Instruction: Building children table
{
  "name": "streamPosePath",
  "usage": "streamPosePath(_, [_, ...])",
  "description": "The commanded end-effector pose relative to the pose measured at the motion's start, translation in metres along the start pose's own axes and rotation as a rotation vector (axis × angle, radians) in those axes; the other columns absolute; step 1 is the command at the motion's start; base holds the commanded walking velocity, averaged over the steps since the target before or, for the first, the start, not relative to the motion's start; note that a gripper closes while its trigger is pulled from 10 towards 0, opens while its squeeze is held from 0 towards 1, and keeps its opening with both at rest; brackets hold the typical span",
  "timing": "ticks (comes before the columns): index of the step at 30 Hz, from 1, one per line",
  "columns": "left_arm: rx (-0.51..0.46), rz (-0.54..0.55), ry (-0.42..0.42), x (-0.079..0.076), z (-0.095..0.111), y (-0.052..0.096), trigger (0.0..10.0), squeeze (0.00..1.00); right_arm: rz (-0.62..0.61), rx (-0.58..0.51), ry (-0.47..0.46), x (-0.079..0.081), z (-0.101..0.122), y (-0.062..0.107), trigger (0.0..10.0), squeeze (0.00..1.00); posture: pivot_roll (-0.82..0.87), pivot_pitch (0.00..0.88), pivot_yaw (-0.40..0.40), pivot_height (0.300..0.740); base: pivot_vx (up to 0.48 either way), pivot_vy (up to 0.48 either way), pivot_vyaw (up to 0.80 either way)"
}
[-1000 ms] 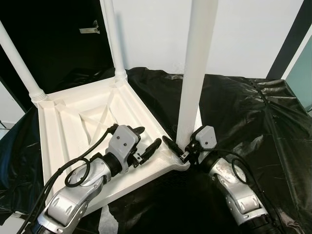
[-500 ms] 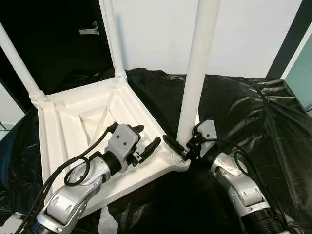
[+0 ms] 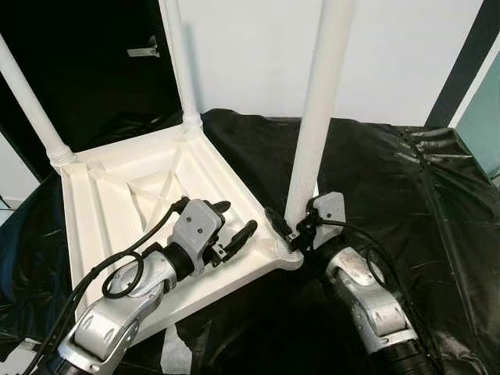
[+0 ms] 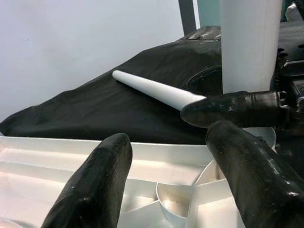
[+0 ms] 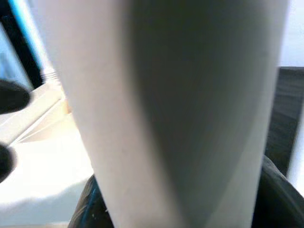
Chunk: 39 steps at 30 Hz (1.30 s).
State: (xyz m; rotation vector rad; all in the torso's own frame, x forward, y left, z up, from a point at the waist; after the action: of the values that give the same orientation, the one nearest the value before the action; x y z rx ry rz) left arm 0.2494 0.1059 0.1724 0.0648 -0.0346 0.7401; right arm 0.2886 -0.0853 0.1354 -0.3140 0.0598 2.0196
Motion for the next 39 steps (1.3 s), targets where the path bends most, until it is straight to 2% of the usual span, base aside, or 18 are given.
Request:
streamPosePath(1, [0.024, -0.149, -0.020, -0.010, 0.001, 0.001, 10.0, 0.00, -0.057, 0.079, -0.003, 0.005, -0.014, 0.005, 10.0, 0.00, 0.01, 0.000, 0.001, 0.740, 0.000, 0.000, 0.00])
streamPosePath(5, [0.022, -0.149, -0.021, -0.011, 0.001, 0.001, 10.0, 0.00, -0.082, 0.072, -0.007, 0.014, -0.010, 0.006, 10.0, 0.00, 0.01, 0.000, 0.003, 0.740, 0.000, 0.000, 0.00])
streamPosePath(9, [0.020, -0.152, -0.022, -0.011, 0.001, 0.000, 10.0, 0.00, -0.092, 0.056, -0.008, 0.012, -0.007, 0.007, 10.0, 0.00, 0.01, 0.000, 0.003, 0.740, 0.000, 0.000, 0.00])
streamPosePath(10, [0.020, -0.156, -0.023, -0.012, 0.001, -0.001, 10.0, 0.00, -0.083, 0.024, -0.015, 0.007, -0.004, 0.007, 10.0, 0.42, 0.01, 0.000, 0.005, 0.740, 0.000, 0.000, 0.00])
streamPosePath(11, [0.020, -0.156, -0.023, -0.012, 0.001, -0.001, 10.0, 0.00, -0.083, 0.024, -0.015, 0.007, -0.004, 0.007, 10.0, 0.42, 0.01, 0.000, 0.005, 0.740, 0.000, 0.000, 0.00])
streamPosePath(12, [0.020, -0.158, -0.023, -0.012, 0.001, -0.001, 10.0, 0.00, -0.086, 0.013, -0.017, 0.006, -0.003, 0.007, 10.0, 1.00, 0.01, 0.000, 0.005, 0.740, 0.000, 0.000, 0.00])
streamPosePath(18, [0.021, -0.162, -0.021, -0.013, 0.000, -0.002, 10.0, 0.00, -0.045, -0.061, -0.002, -0.009, 0.007, 0.009, 10.0, 1.00, 0.00, 0.000, -0.001, 0.740, 0.000, 0.000, 0.00])
streamPosePath(22, [0.020, -0.163, -0.019, -0.014, 0.000, -0.002, 10.0, 0.00, -0.007, -0.084, -0.007, -0.012, 0.010, 0.010, 10.0, 1.00, 0.00, 0.000, -0.003, 0.740, 0.000, 0.000, 0.00])
streamPosePath(24, [0.020, -0.176, -0.014, -0.016, -0.001, -0.003, 10.0, 0.00, 0.091, -0.106, -0.001, -0.015, 0.014, 0.012, 10.0, 1.00, 0.00, 0.000, -0.002, 0.740, 0.000, 0.000, 0.00])
streamPosePath(25, [0.020, -0.176, -0.014, -0.016, -0.001, -0.003, 10.0, 0.00, 0.091, -0.106, -0.001, -0.015, 0.014, 0.012, 10.0, 1.00, 0.00, 0.000, -0.002, 0.740, 0.000, 0.000, 0.00])
streamPosePath(26, [0.024, -0.185, -0.010, -0.018, -0.002, -0.003, 10.0, 0.00, 0.151, -0.106, 0.000, -0.016, 0.014, 0.013, 10.0, 0.17, 0.00, 0.000, -0.003, 0.740, 0.000, 0.000, 0.00])
streamPosePath(27, [0.028, -0.193, -0.005, -0.020, -0.003, -0.003, 10.0, 0.00, 0.206, -0.108, 0.010, -0.016, 0.014, 0.014, 10.0, 0.00, 0.00, 0.000, -0.003, 0.740, 0.000, 0.000, 0.00])
streamPosePath(28, [0.028, -0.193, -0.005, -0.020, -0.003, -0.003, 10.0, 0.00, 0.206, -0.108, 0.010, -0.016, 0.014, 0.014, 10.0, 0.00, 0.00, 0.000, -0.003, 0.740, 0.000, 0.000, 0.00])
streamPosePath(30, [0.043, -0.201, 0.003, -0.022, -0.007, -0.004, 10.0, 0.00, 0.297, -0.098, 0.036, -0.018, 0.012, 0.014, 10.0, 0.00, -0.01, 0.000, 0.000, 0.740, 0.000, 0.000, 0.00])
streamPosePath(39, [0.084, -0.218, 0.013, -0.029, -0.018, -0.005, 10.0, 0.00, 0.471, -0.051, 0.047, -0.028, 0.004, 0.010, 10.0, 0.00, -0.01, 0.000, -0.002, 0.740, 0.000, 0.000, 0.00])
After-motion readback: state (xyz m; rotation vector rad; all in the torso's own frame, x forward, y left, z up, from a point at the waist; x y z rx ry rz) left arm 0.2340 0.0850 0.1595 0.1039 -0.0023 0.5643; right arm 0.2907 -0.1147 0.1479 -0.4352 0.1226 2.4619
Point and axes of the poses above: a point about 5 cm out from each wrist's last joint towards the gripper, its own y axis pointing back from the gripper into the wrist, its own z axis along the axis of the wrist's last joint, x = y × z, the point moved 1 cm from there along -y, pointing out of the wrist towards the gripper, and after that the axes turned 12 degrees about y, right-handed, at the moved point
